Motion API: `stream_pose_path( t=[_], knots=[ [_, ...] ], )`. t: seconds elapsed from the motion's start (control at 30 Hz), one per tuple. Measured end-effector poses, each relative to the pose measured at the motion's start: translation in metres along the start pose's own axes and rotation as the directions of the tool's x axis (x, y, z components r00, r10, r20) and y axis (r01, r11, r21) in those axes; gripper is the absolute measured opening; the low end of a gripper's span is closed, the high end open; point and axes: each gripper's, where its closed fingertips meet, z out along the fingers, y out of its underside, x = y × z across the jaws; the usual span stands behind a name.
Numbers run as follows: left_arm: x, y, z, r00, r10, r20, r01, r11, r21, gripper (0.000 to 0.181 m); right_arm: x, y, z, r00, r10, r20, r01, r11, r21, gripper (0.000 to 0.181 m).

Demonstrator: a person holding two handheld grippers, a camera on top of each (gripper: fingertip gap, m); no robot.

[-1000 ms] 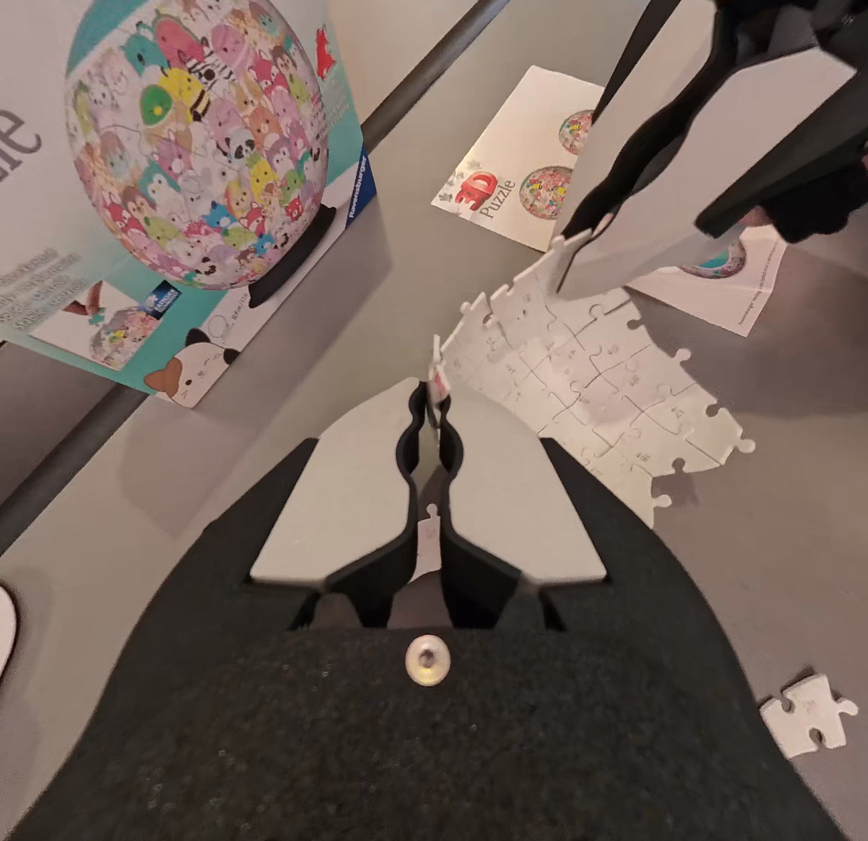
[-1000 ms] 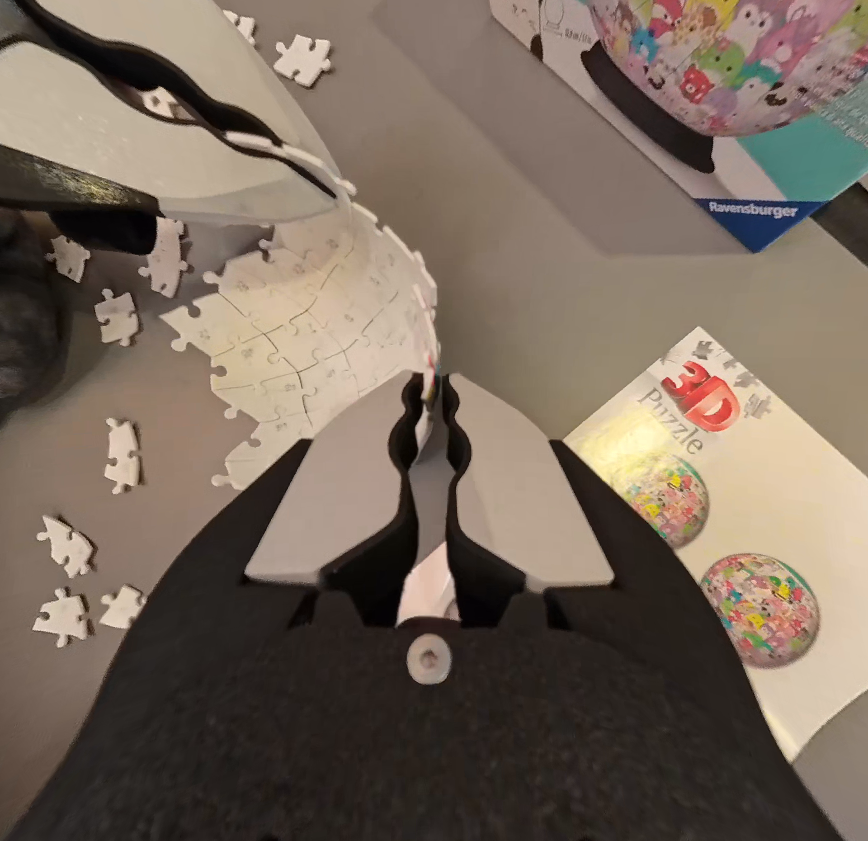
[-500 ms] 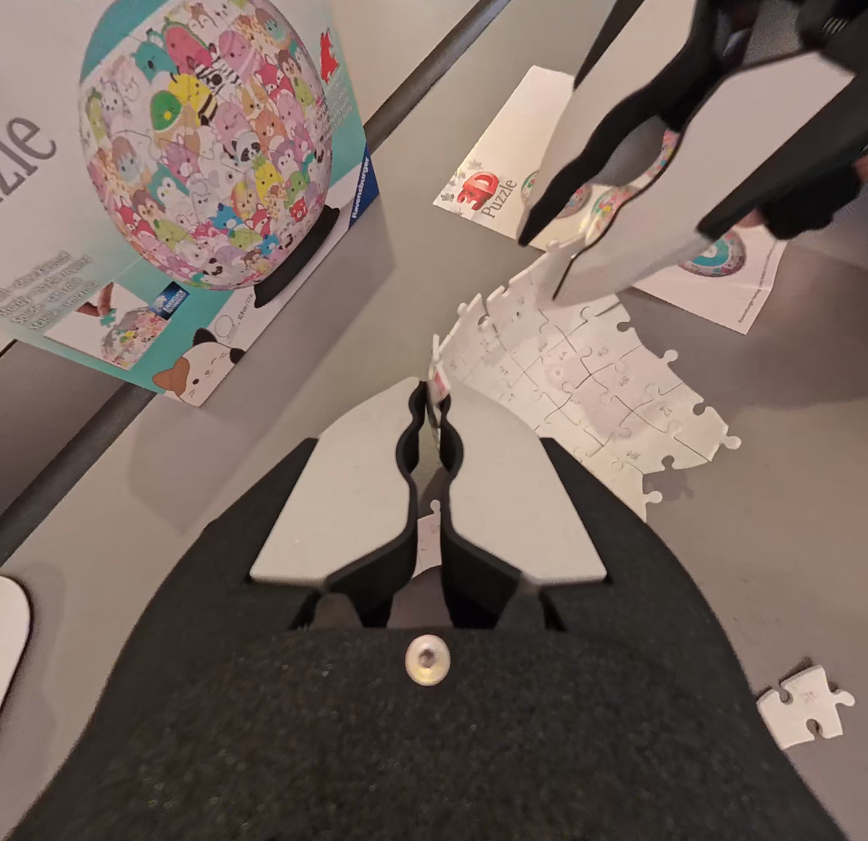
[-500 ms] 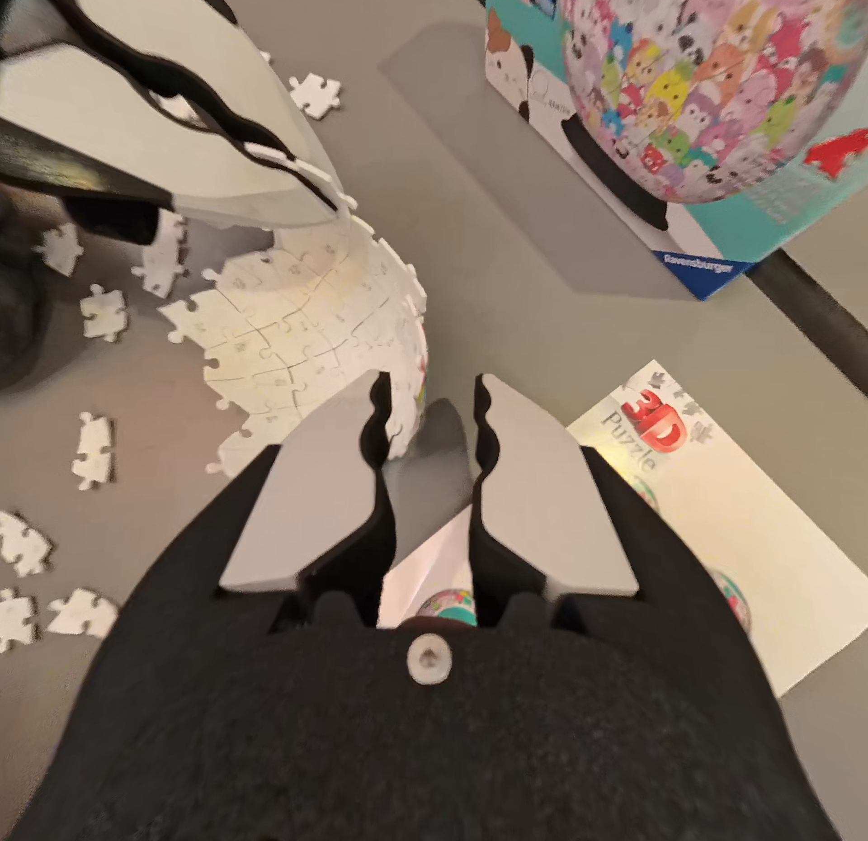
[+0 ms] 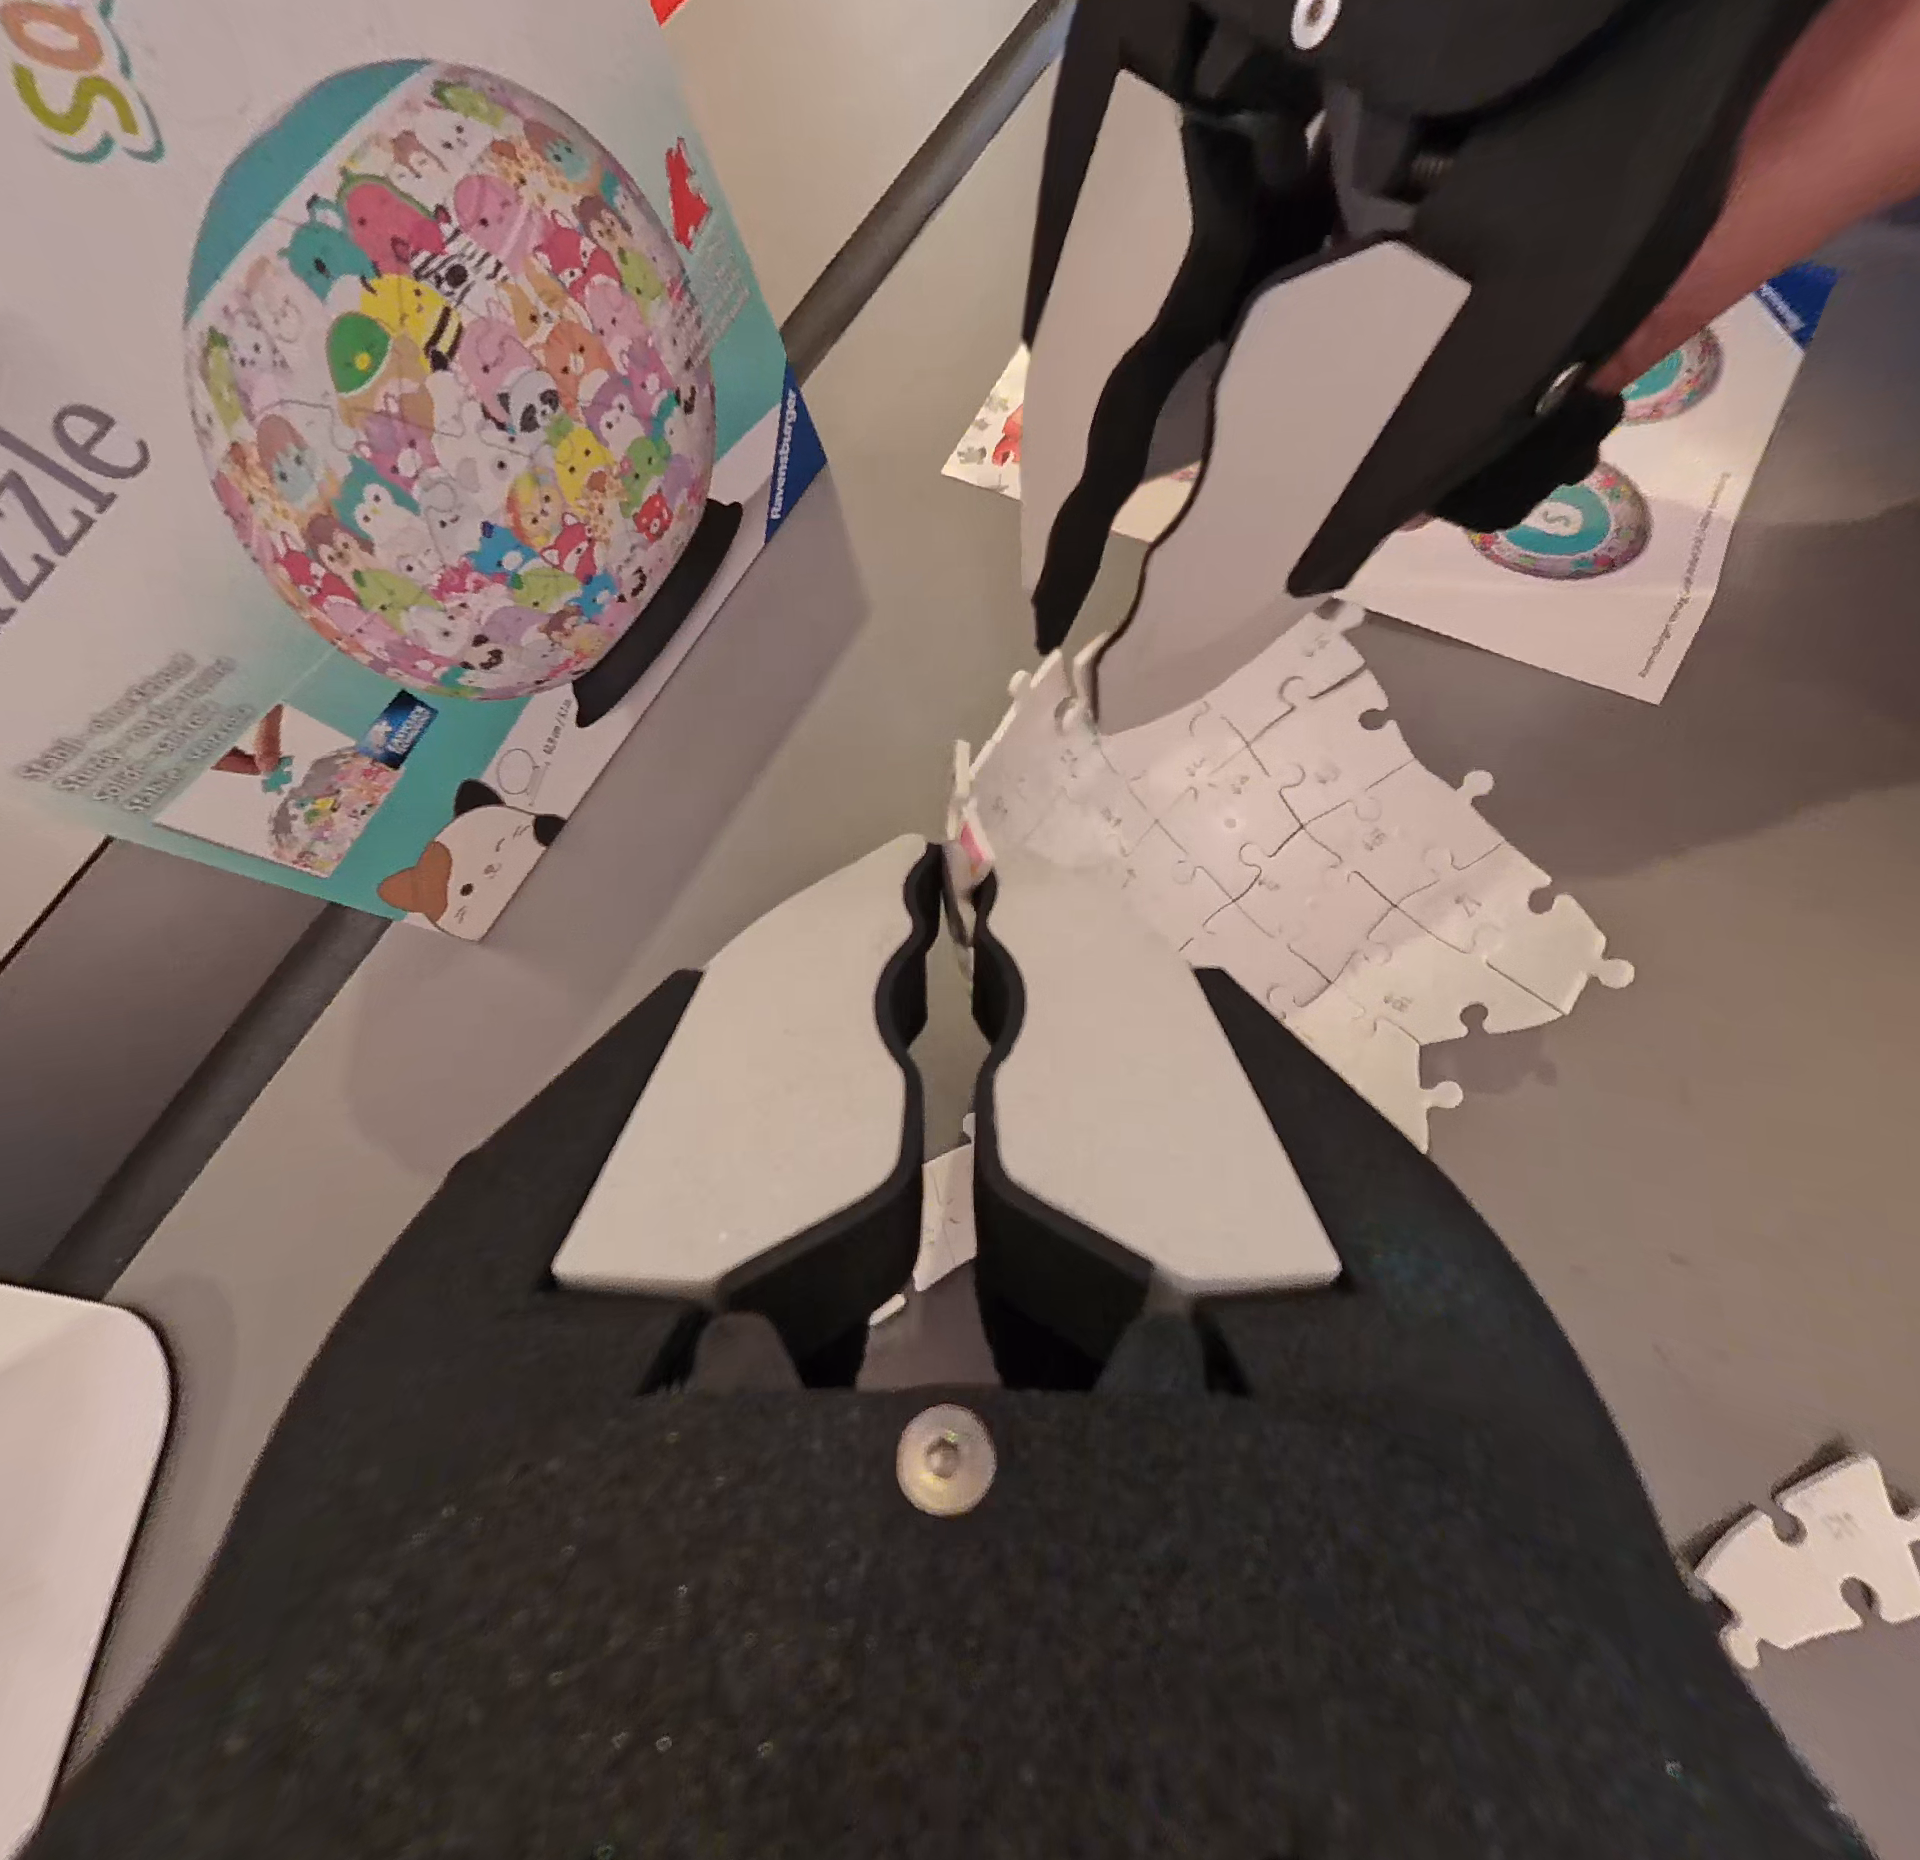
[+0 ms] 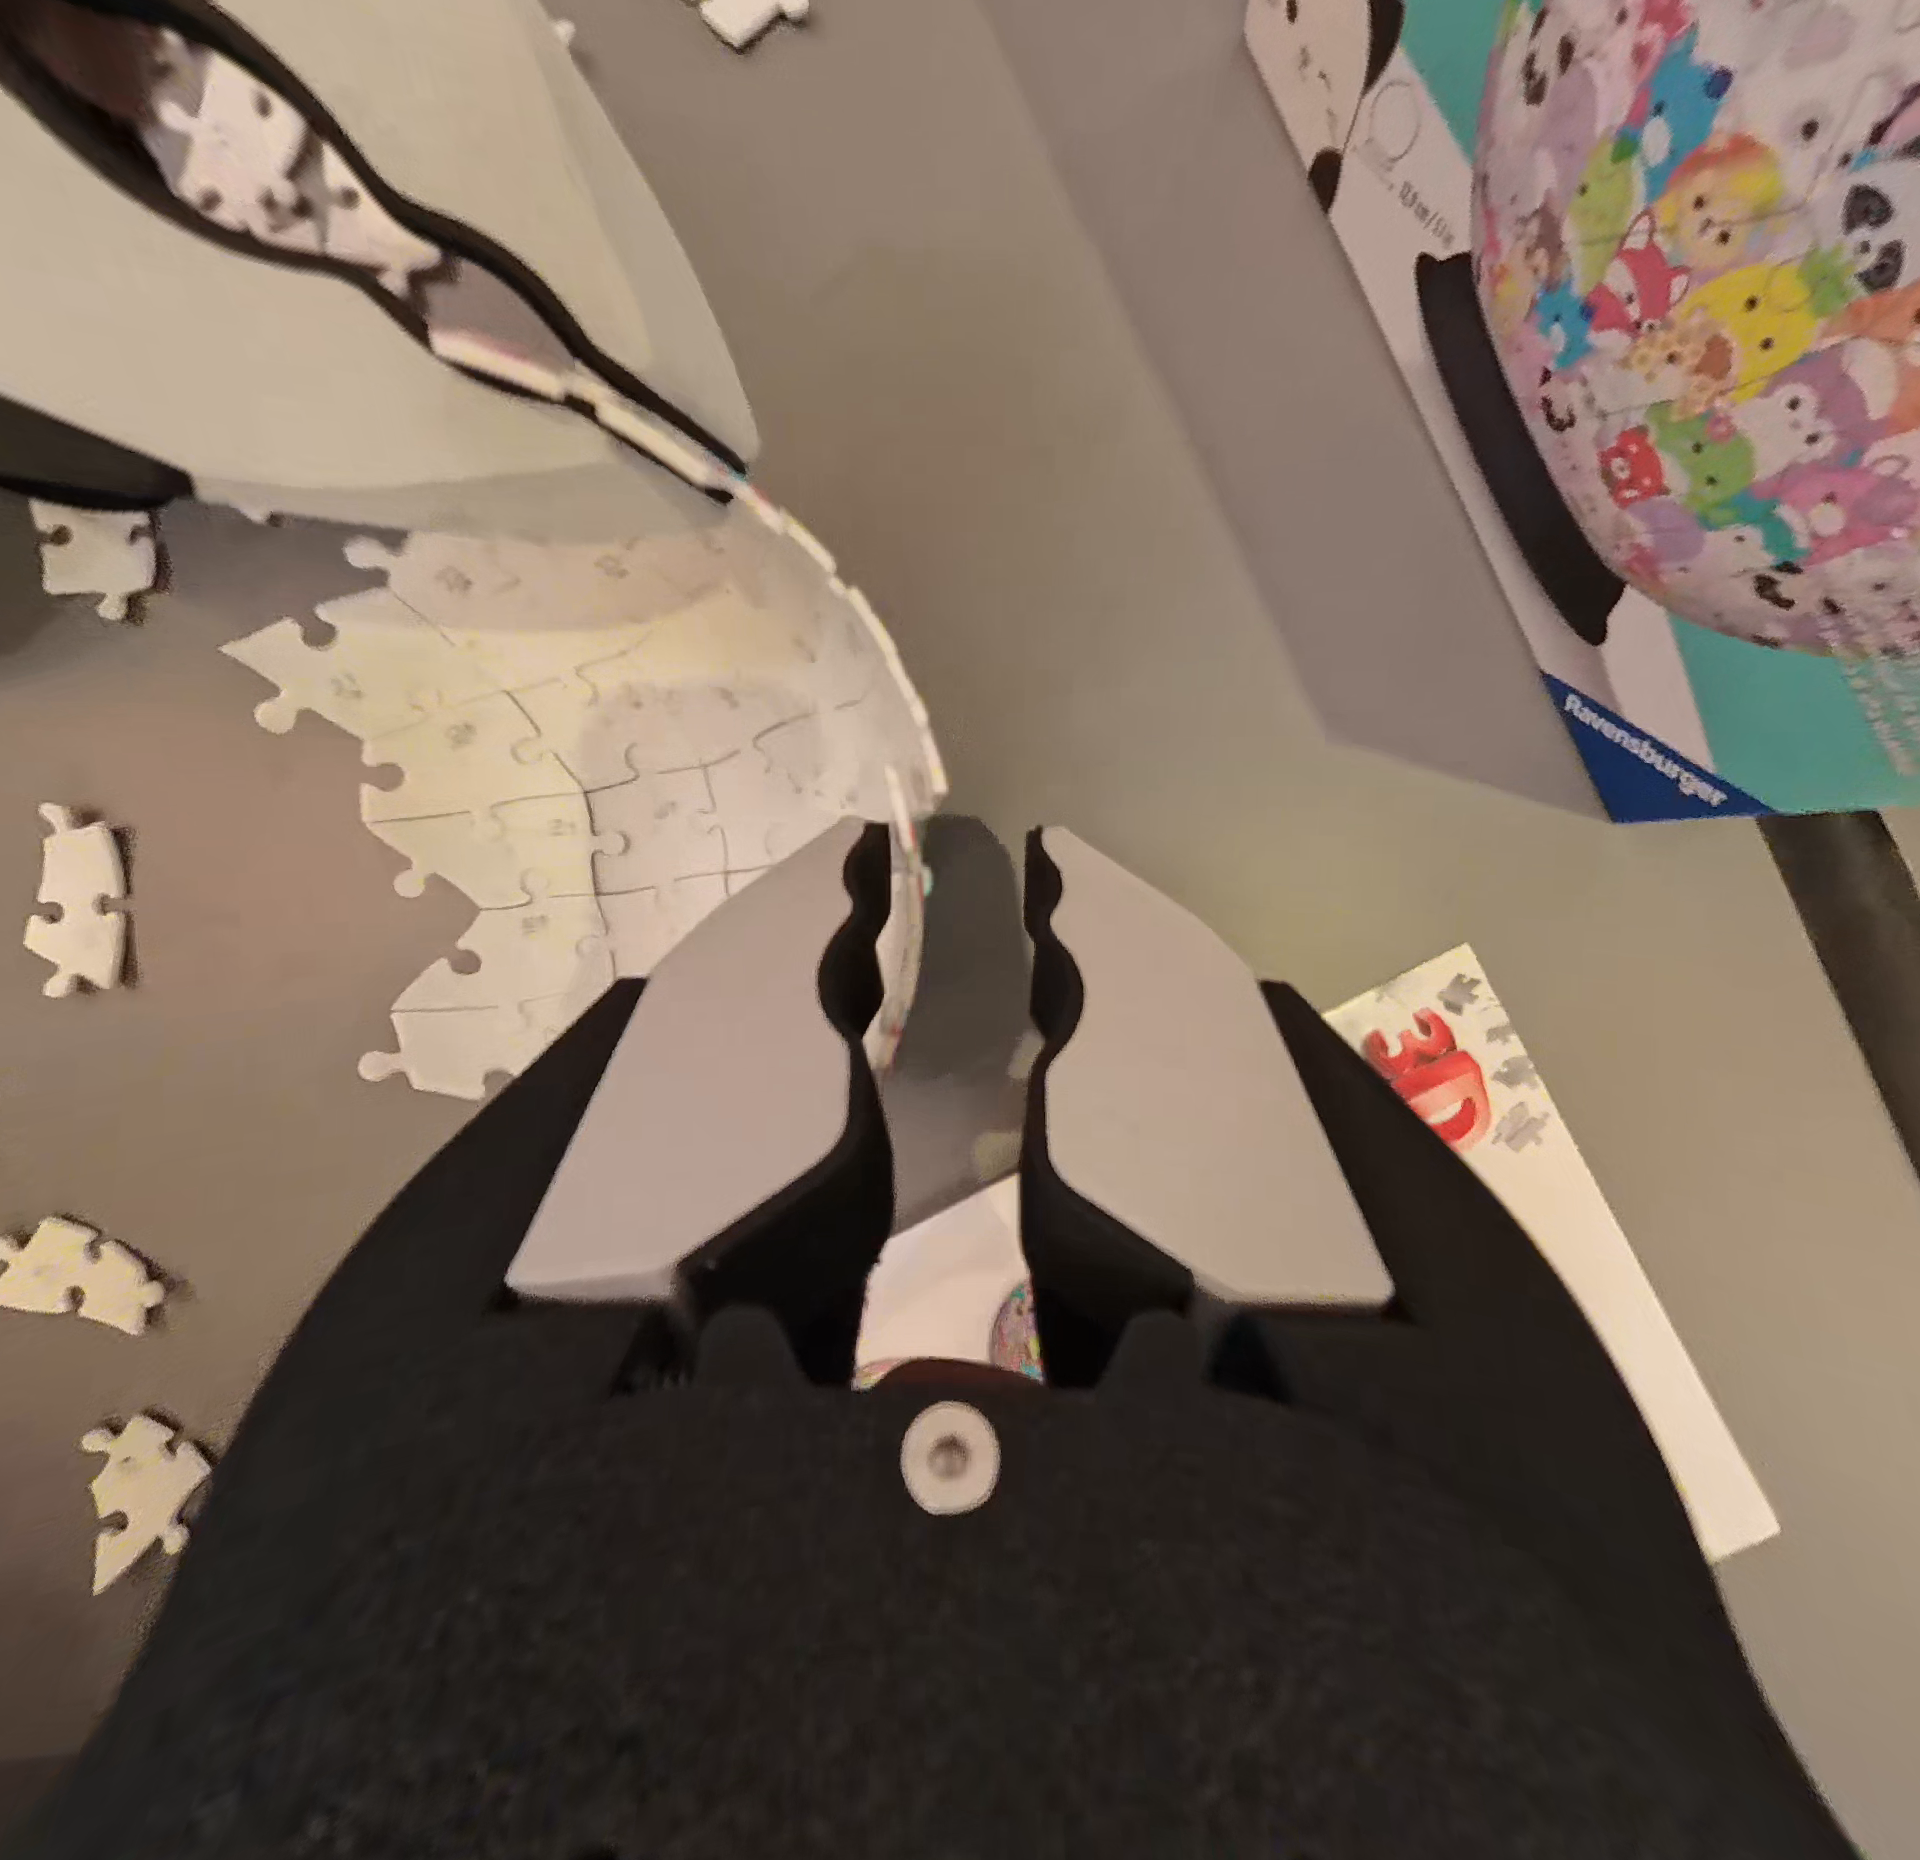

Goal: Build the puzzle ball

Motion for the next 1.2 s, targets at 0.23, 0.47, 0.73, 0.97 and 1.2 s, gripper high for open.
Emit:
stream_pose_path(
  t=[0.23, 0.47, 0.73, 0.97, 1.2],
  knots=[
    [0.0002, -0.0009, -0.0006, 1.0, 0.006, 0.0, -0.006, 1.0, 0.0, 0.002, -0.006, -0.0043, 0.0031, 0.998, -0.037, 0.05, 0.037, 0.999, -0.013, 0.006],
    [0.0013, -0.0026, -0.0025, 1.0, 0.013, -0.012, -0.013, 1.0, 0.012, 0.003, -0.0059, -0.0058, 0.001, 0.996, -0.032, 0.084, 0.033, 0.999, -0.006, 0.004],
    [0.0022, -0.0019, -0.0008, 1.0, 0.02, -0.016, -0.019, 1.0, 0.012, 0.002, -0.0064, -0.0021, 0.0003, 0.992, -0.064, 0.107, 0.073, 0.995, -0.075, 0.004],
    [0.0022, -0.0017, -0.0007, 1.0, 0.019, -0.019, -0.019, 1.0, 0.015, 0.002, -0.0058, -0.0022, 0.001, 0.991, -0.057, 0.119, 0.068, 0.994, -0.089, 0.004],
    [0.0017, -0.0003, -0.0007, 0.999, 0.025, -0.025, -0.025, 1.0, 0.011, 0.003, -0.0052, -0.0023, 0.0013, 0.991, -0.059, 0.12, 0.071, 0.993, -0.096, 0.003]
  ],
)
